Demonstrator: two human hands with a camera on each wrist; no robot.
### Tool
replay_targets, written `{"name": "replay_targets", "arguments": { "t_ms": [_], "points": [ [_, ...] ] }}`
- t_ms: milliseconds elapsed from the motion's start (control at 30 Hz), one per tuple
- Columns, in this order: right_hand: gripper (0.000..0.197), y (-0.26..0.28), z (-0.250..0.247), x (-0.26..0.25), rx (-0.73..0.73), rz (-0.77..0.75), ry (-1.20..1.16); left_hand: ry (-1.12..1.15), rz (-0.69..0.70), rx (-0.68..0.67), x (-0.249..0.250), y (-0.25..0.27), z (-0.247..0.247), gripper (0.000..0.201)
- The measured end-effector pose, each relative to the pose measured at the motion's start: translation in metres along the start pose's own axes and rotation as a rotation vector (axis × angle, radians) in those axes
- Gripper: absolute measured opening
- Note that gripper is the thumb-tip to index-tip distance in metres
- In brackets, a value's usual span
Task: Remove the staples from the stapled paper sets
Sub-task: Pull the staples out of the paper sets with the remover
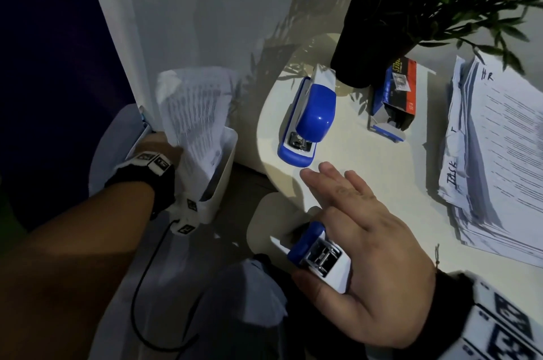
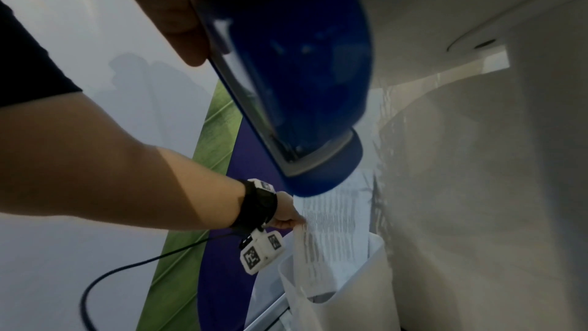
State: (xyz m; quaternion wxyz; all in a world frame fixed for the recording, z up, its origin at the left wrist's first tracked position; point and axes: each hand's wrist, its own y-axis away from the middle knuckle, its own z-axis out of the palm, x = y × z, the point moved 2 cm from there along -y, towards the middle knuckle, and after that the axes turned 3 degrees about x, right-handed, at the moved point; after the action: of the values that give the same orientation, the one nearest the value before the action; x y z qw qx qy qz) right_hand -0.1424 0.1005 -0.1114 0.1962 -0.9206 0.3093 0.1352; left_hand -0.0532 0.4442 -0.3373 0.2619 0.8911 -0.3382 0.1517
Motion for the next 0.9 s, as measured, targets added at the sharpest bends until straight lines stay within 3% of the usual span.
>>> {"name": "replay_targets", "arguments": {
  "t_ms": [167,267,400,500,567,667,733,767,900],
  "points": [
    [0.046,0.000,0.000,0.001,-0.030,-0.006,0.047,0.039,-0.038,-0.119,-0.009,0.038,0.021,0.034],
    [0.049,0.000,0.000,0.001,-0.042,0.006,0.056,0.100,-0.145,-0.162,-0.020,0.046,0.041,0.038],
    [0.054,0.000,0.001,0.002,-0.048,0.020,0.062,0.147,-0.177,-0.236,-0.019,0.050,0.059,0.042],
    [0.051,0.000,0.000,0.001,-0.042,0.016,0.065,0.058,-0.186,-0.333,-0.004,0.059,0.058,0.052],
    [0.049,0.000,-0.001,0.000,-0.045,0.007,0.077,-0.028,-0.188,-0.312,0.002,0.057,0.052,0.060],
    [0.050,0.000,0.000,0.001,-0.052,-0.006,0.092,0.049,-0.119,-0.048,0.007,0.046,0.032,0.069],
    [0.053,0.000,0.001,0.002,-0.051,-0.012,0.095,0.194,0.023,0.144,0.010,0.042,0.021,0.057],
    [0.054,0.000,0.001,0.003,-0.053,-0.017,0.100,0.210,0.105,0.174,0.013,0.041,0.017,0.048],
    [0.057,0.000,0.001,0.003,-0.057,-0.032,0.137,-0.140,0.238,-0.056,0.027,0.053,0.008,0.034]
  ]
}}
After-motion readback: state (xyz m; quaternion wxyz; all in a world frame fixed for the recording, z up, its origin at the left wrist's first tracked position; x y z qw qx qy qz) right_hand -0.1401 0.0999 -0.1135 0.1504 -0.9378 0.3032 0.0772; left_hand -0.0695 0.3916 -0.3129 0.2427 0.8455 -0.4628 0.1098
